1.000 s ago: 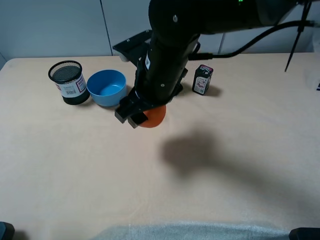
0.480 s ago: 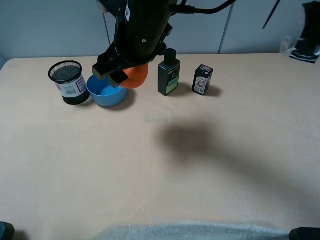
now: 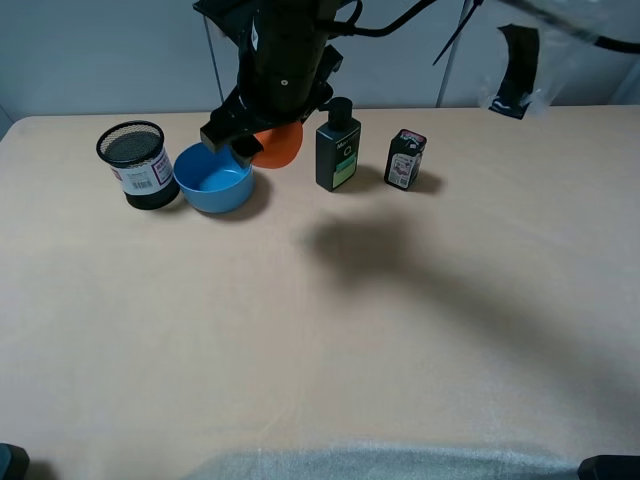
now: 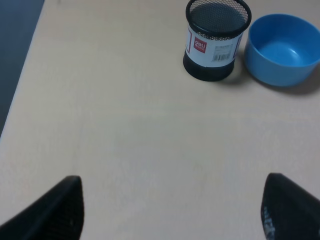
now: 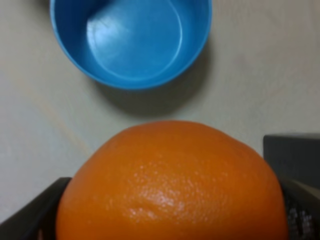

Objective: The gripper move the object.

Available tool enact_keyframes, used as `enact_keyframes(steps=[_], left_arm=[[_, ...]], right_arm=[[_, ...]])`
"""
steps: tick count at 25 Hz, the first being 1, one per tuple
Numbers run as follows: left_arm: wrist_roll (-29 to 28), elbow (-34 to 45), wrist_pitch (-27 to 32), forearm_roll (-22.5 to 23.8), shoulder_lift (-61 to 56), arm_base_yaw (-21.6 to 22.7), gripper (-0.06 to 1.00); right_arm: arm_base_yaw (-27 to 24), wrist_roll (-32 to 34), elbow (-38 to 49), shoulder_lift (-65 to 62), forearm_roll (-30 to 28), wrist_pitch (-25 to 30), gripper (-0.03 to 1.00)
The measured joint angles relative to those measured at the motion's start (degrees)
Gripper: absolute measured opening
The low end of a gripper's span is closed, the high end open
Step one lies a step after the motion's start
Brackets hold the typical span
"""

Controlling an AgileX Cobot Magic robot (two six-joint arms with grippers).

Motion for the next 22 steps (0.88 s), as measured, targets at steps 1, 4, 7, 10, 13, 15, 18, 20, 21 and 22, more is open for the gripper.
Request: enact_keyframes(steps=[1, 4, 7, 10, 13, 15, 18, 20, 21, 22], left_arm=[[0.0, 0.0, 0.0, 0.0, 0.0, 0.0, 0.79], [0.0, 0.0, 0.0, 0.0, 0.0, 0.0, 0.79], [0.0, 0.0, 0.0, 0.0, 0.0, 0.0, 0.79], [0.0, 0.0, 0.0, 0.0, 0.0, 0.0, 0.79], [0.0, 0.0, 0.0, 0.0, 0.0, 0.0, 0.79], [0.0, 0.0, 0.0, 0.0, 0.0, 0.0, 0.79], [0.0, 0.0, 0.0, 0.0, 0.0, 0.0, 0.79], [0.0, 0.0, 0.0, 0.1, 0.0, 0.0, 0.79], [0.0, 0.0, 0.0, 0.1, 0.0, 0.0, 0.79], [0.0, 0.0, 0.0, 0.1, 0.0, 0.0, 0.79]], right_arm=[[-0.1, 0.0, 0.0, 0.5, 0.0, 0.0, 0.56], [-0.2, 0.0, -0.1, 2.1, -0.1, 0.0, 0.56], [-0.3, 0.0, -0.1, 3.5, -0.1, 0.0, 0.56], [-0.8, 0.0, -0.1, 4.9, -0.1, -0.1, 0.56], [-1.4, 0.0, -0.1, 6.0, -0.2, -0.3, 0.56], [-1.7, -0.1, -0.1, 6.8, -0.3, -0.4, 0.56], [-2.0, -0.8, -0.1, 8.0, -0.2, -0.6, 0.56], [-2.0, -0.9, -0.1, 8.5, -0.3, -0.7, 0.56], [-2.0, -0.9, -0.1, 8.8, -0.2, -1.0, 0.56], [-2.0, -0.9, -0.1, 9.0, -0.2, -1.4, 0.56]])
